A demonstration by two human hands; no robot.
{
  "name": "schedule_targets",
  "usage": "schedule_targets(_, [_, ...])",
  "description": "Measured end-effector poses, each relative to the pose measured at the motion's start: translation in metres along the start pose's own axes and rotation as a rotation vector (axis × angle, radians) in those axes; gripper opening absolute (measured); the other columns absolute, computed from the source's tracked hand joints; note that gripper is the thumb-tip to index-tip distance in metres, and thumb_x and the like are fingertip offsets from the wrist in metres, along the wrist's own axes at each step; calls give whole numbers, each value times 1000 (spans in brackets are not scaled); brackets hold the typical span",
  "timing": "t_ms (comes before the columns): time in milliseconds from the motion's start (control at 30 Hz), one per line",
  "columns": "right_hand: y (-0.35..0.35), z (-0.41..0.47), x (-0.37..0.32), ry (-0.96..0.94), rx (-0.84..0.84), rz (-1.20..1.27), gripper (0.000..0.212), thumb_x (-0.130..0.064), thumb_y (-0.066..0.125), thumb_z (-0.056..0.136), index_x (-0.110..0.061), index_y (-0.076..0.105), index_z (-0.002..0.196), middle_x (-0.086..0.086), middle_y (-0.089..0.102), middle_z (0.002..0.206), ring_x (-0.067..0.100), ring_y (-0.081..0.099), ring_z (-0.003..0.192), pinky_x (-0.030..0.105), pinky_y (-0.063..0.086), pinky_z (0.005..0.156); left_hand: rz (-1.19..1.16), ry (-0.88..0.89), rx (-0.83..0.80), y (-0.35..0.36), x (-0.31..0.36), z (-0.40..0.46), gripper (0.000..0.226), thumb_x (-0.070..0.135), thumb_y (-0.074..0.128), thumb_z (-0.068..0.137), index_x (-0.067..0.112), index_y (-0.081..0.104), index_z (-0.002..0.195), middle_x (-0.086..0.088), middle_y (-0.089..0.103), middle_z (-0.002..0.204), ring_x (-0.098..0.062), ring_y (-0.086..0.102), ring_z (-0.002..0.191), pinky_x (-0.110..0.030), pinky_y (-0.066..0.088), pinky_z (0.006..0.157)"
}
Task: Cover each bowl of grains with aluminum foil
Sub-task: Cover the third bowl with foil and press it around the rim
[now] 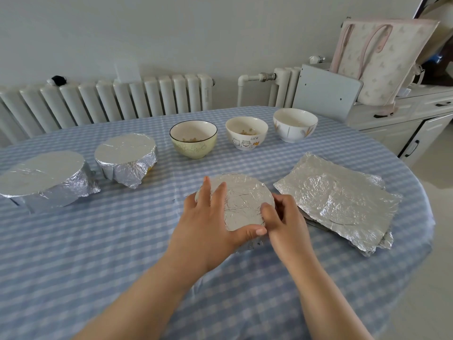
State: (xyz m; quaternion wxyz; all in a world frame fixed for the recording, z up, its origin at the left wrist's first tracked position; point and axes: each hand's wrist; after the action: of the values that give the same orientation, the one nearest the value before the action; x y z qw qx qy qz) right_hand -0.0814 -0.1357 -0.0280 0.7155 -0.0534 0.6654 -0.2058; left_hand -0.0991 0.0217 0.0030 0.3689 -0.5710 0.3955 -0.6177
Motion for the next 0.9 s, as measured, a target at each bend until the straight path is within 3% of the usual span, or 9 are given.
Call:
schedule_targets(100, [2,-1,0,-23,7,10,25,-38,46,76,-34,53,99,-18,57,102,-5,53,93,16,38,73,119,82,-28,-1,-7,2,137,103,1,42,26,-2,154,-1,-12,163,-25,-19,147,-43,2,120])
schedule_targets(167, [3,1,2,-42,30,-2,31,-36,45,75,-29,53,104,-19,49,107,-2,51,98,21,38,78,210,157,-21,-6,-13,5,139,102,-10,39,23,-5,154,-3,-9,163,-23,-29,144,-42,-8,119])
schedule_targets(300, [2,1,1,-37,20,-10,12,-29,49,87,-34,50,98,-14,56,104,0,51,96,20,38,74,193,247,-15,-19,-27,14,138,102,-8,42,24,-2,155,2,-1,163,-13,-25,145,-38,-5,120])
schedule_targets(433, [2,2,0,-30,-5,11,16,-37,45,79,-37,51,94,-13,60,101,6,55,95,24,39,73,145,371,-65,-22,-36,19,126,103,11,52,30,0,155,13,-23,159,-3,-26,143,-38,-1,121])
schedule_targets(533, [4,4,2,-25,-1,8,21,-39,43,75,-36,53,94,-11,62,99,11,58,92,29,43,74,176,419,-127,-33,-30,24,116,97,28,60,35,-4,154,17,-24,157,2,-30,140,-34,-6,120])
schedule_targets(633, [6,5,2,-4,4,53,22,-38,46,74,-33,57,92,-6,66,89,21,63,81,37,50,73,195,475,-196,-36,-10,34,109,95,20,64,38,-6,153,16,-20,159,-1,-29,141,-36,-9,120])
schedule_targets(733, [5,4,-1,-8,-7,74,15,-42,48,80,-34,56,90,-7,65,86,12,59,78,30,44,67,281,518,-275,-22,3,41,91,88,7,69,47,-7,150,16,-21,159,-13,-27,145,-43,-14,119])
schedule_targets(800, [2,4,-2,-2,-19,65,4,-33,53,89,-34,55,93,-9,63,87,9,57,79,26,39,67,305,494,-295,-17,2,44,86,87,2,70,52,-6,148,20,-20,158,-14,-25,146,-45,-14,119])
schedule_targets(900, [2,6,1,4,-31,42,11,-22,53,91,-31,55,97,-11,63,94,9,59,85,25,39,70,340,467,-282,-18,-6,44,89,88,-6,66,52,-8,147,20,-19,158,-13,-24,146,-43,-13,119])
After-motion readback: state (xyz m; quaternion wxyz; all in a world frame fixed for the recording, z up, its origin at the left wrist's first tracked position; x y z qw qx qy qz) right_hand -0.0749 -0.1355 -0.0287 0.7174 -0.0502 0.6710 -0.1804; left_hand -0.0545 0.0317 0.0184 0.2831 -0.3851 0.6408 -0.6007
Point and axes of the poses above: each hand's wrist, its own z-axis towards the middle knuckle, its own y-axis out of the palm, x = y × z
